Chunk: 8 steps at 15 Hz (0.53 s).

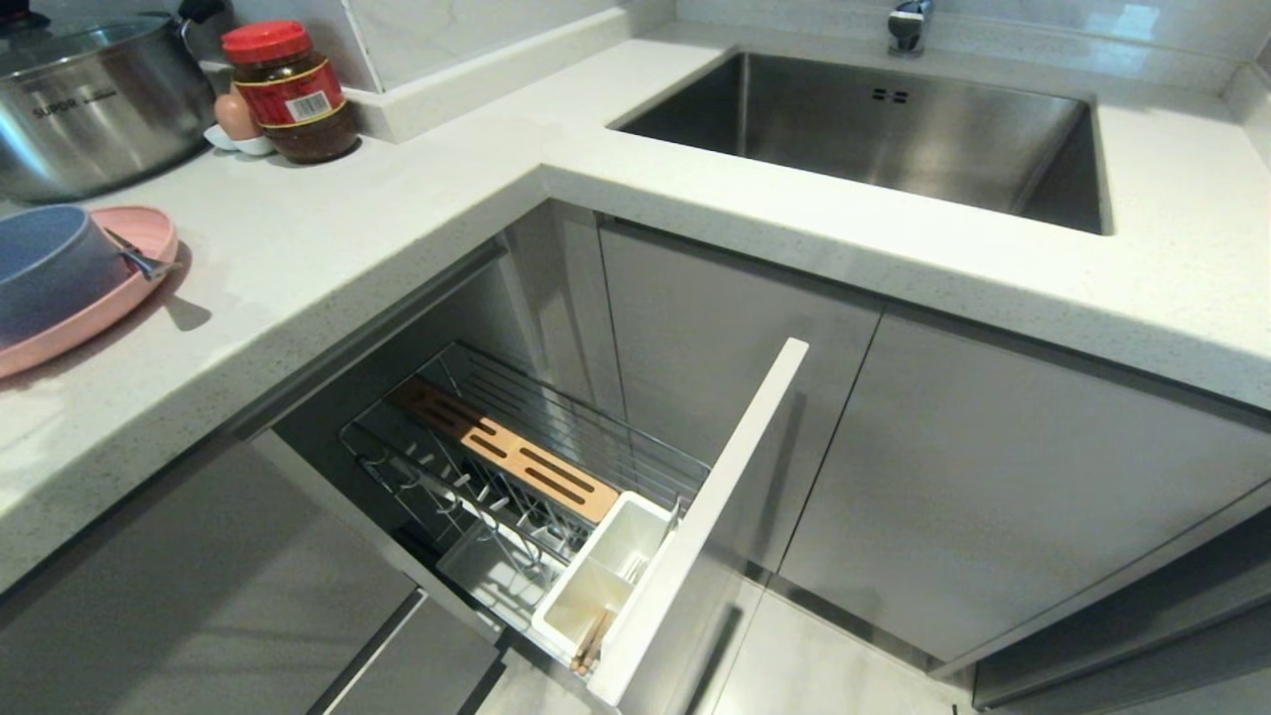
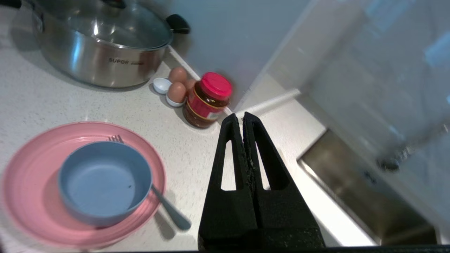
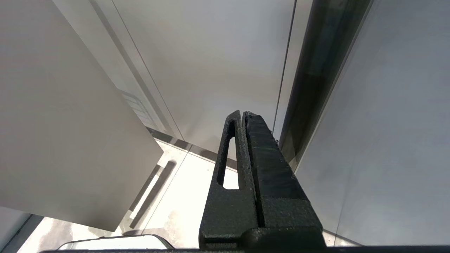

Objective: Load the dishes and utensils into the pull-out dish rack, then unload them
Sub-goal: Close the cupboard

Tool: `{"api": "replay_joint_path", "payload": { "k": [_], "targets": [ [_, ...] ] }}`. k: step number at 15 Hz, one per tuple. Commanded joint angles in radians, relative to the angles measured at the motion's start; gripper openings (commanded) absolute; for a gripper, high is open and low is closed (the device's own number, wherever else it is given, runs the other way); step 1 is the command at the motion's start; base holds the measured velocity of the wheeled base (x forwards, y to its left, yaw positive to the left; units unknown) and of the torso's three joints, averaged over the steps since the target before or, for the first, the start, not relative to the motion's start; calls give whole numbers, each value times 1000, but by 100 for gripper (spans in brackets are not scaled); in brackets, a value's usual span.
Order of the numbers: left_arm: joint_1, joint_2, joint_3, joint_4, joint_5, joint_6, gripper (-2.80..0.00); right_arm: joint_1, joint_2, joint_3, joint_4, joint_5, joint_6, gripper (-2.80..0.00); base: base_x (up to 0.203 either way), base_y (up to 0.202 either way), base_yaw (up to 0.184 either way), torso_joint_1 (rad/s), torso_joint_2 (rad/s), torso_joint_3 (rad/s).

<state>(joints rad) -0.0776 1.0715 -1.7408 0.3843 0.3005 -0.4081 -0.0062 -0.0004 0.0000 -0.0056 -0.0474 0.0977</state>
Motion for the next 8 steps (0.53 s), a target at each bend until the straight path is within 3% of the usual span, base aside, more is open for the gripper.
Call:
{"api": "replay_joint_path", "payload": {
  "k": [1,4,8],
  "targets": [
    [-22,-198,118,3,-40,81,-280,0,-3,0,-1,0,1,-280,0,0,0,0,0,0],
    [-30,-461,406,-1,-124,247,-280,0,-3,0,-1,0,1,-280,0,0,0,0,0,0],
    [21,-774,855,-14,-219,476,-280,0,-3,0,-1,0,1,-280,0,0,0,0,0,0]
  ]
}}
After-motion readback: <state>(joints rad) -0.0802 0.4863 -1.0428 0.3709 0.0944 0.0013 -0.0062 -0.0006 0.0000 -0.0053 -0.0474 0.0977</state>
